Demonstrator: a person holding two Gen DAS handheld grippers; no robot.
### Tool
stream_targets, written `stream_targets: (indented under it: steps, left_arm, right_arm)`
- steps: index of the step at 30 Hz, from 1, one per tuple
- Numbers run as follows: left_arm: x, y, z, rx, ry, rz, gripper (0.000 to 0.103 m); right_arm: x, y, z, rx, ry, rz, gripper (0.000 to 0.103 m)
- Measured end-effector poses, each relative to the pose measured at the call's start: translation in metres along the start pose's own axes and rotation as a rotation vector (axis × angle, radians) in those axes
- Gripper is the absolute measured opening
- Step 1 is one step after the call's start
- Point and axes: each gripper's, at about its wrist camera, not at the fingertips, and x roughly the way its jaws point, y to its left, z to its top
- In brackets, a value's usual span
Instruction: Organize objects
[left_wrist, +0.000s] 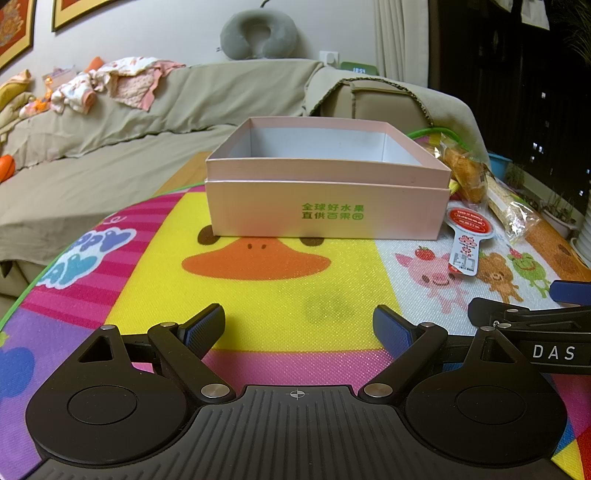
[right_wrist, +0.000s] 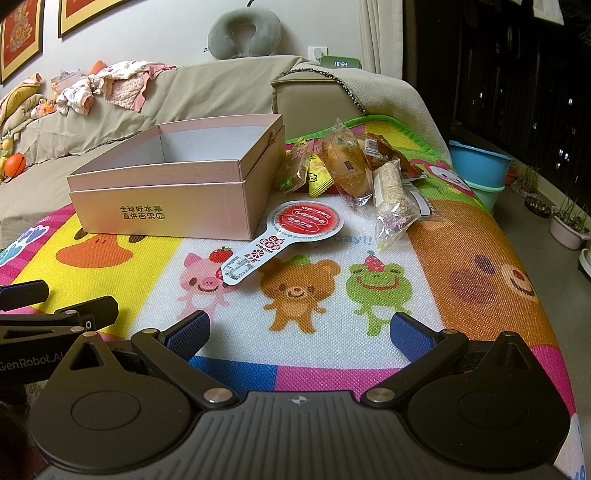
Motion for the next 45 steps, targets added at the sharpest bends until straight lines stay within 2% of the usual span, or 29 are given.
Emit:
stream_targets:
  steps: [45]
  left_arm:
    - [-0.0028, 0.0014, -0.0024, 0.004, 0.000, 0.004, 0.093]
  right_arm:
    - [-0.0011, -0.0010, 0.0008, 0.004, 0.002, 0.004, 0.103]
